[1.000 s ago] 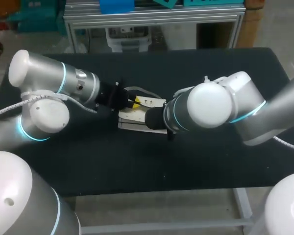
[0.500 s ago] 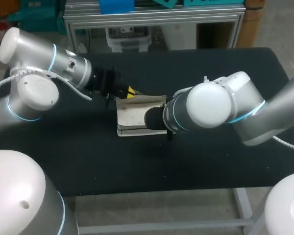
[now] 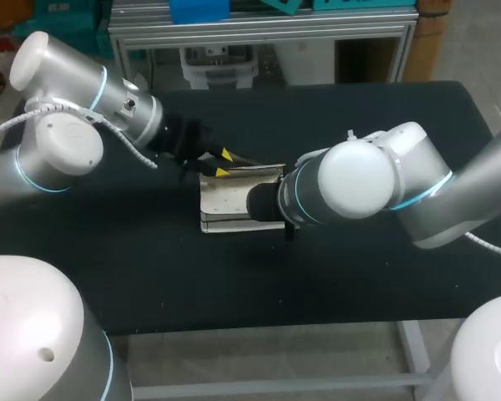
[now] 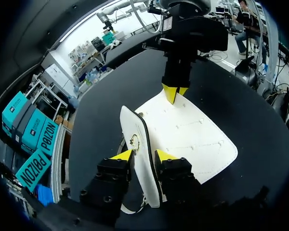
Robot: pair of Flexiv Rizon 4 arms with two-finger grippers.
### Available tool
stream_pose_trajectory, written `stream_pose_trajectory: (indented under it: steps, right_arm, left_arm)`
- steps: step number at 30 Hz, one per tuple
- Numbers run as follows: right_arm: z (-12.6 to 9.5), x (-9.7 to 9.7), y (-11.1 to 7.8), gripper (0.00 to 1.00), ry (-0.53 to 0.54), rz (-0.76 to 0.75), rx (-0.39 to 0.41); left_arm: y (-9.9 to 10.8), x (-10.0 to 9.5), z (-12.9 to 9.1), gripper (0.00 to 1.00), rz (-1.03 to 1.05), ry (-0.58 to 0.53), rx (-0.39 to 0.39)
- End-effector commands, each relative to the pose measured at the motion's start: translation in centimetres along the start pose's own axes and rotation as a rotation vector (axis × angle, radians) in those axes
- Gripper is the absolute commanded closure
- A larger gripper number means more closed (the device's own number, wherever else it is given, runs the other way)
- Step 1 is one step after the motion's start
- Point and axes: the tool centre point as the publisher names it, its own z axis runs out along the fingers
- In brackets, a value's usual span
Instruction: Pick up the bag, open it, inspect its contents, close it, and place it on the opposite side
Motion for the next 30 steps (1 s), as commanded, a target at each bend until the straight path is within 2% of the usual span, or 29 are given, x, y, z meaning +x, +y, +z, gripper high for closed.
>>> stream_pose_trajectory:
  steps: [1, 6, 15, 24, 29, 30]
  right_arm:
    - [0.1, 0.2, -0.2, 1.0, -0.004, 0.001, -0.004]
    - [0.1, 0.2, -0.2, 1.0, -0.004, 0.001, -0.004]
    - [0.1, 0.2, -0.2, 1.0, -0.004, 0.001, -0.004]
    - [0.1, 0.2, -0.2, 1.0, -0.004, 0.001, -0.004]
    - [0.1, 0.2, -0.2, 1.0, -0.004, 0.001, -0.004]
    - [0.1, 0.2, -0.2, 1.0, -0.004, 0.001, -0.004]
  left_arm:
    - [0.1, 0.6, 0.7, 0.51, -0.002, -0.021, 0.014]
    - [0.1, 0.6, 1.5, 0.52, -0.002, -0.021, 0.002]
    - [1.3, -0.9, 3.5, 0.55, -0.057, -0.013, -0.019]
    - [2.3, -1.8, 4.0, 0.57, -0.1, -0.015, -0.037]
    - [2.6, -2.0, 4.2, 0.64, -0.113, 0.0, -0.043]
    - [2.7, -2.0, 4.2, 0.69, -0.115, 0.001, -0.044]
